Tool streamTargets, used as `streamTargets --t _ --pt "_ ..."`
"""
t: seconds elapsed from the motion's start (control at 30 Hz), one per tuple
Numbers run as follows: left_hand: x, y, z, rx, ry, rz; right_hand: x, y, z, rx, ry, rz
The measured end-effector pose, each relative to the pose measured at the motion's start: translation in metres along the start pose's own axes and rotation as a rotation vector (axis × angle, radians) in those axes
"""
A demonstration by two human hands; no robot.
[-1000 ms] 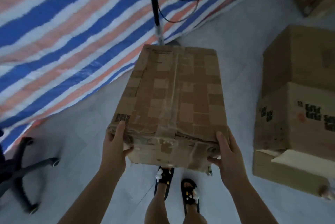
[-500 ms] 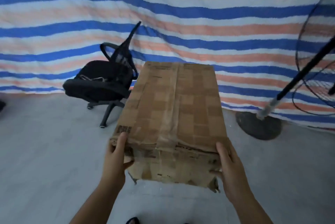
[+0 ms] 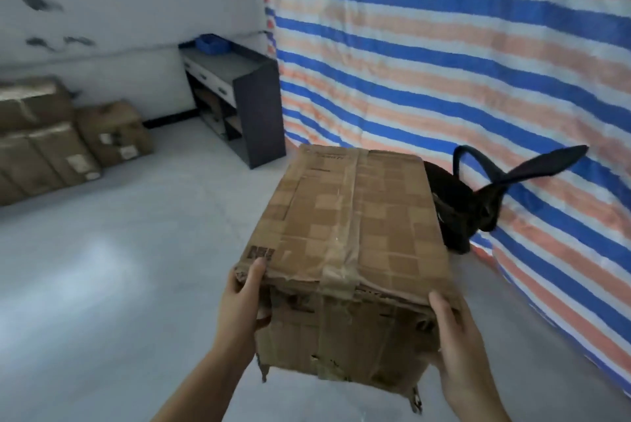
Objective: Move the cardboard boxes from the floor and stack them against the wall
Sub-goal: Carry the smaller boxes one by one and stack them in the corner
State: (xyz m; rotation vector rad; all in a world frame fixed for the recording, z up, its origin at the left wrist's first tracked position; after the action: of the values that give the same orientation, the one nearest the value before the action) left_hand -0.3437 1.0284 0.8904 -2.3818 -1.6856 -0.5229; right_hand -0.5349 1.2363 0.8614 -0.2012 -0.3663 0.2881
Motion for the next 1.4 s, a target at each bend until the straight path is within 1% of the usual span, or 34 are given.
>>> streamTargets --t 0.17,0.3,0.4,0.53,0.6,0.67,0.83,1.1,1.23,1.4 --pt "-0.043 0.119 -0.022 0.081 -0.031 -0.216 0.009 -0.135 -0.041 0.098 -0.051 0.200" --pt "-0.059 0.200 -0.033 0.155 -0.049 -0.390 0.006 -0.227 -0.074 0.187 -0.041 0.347" --pt "-0.068 0.249 -0.037 0.204 -0.071 -0.504 0.009 -0.290 -0.093 0.226 -0.035 0.482" --pt "-0.091 0.292 -0.044 0.236 -0.086 -0.617 0.024 -0.369 -0.091 0.217 -0.042 0.651" --pt "-0.110 0.304 -0.049 0.241 -0.098 -0.650 0.022 -0.403 -0.095 0.202 -0.102 0.726" --pt "-0.136 0.314 -0.055 0.245 -0.101 -0.676 0.008 -0.433 -0.102 0.225 -0.121 0.767" --pt "-0.227 0.318 -0.082 0.267 -0.101 -0.705 -0.052 -0.518 -0.112 0.276 -0.091 0.824" --pt "-0.387 0.304 -0.147 0.343 -0.073 -0.720 -0.163 -0.669 -0.095 0.332 -0.024 0.924" --pt "-0.455 0.307 -0.172 0.374 -0.069 -0.726 -0.204 -0.735 -0.094 0.352 0.006 0.941" --pt "-0.556 0.329 -0.202 0.392 -0.068 -0.719 -0.251 -0.824 -0.107 0.343 -0.005 0.931"
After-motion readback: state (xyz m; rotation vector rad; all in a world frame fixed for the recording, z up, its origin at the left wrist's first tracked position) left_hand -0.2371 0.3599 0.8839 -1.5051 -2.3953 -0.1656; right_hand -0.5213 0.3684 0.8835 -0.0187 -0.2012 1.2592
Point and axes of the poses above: each hand's wrist, its own x-axis away from the middle knuckle, its own y-axis out of the back of the hand, z = x × y, the point moved 5 cm from there along -x, towards the middle knuckle, and after that the axes turned 11 degrees about -x, right-handed, at the moved point
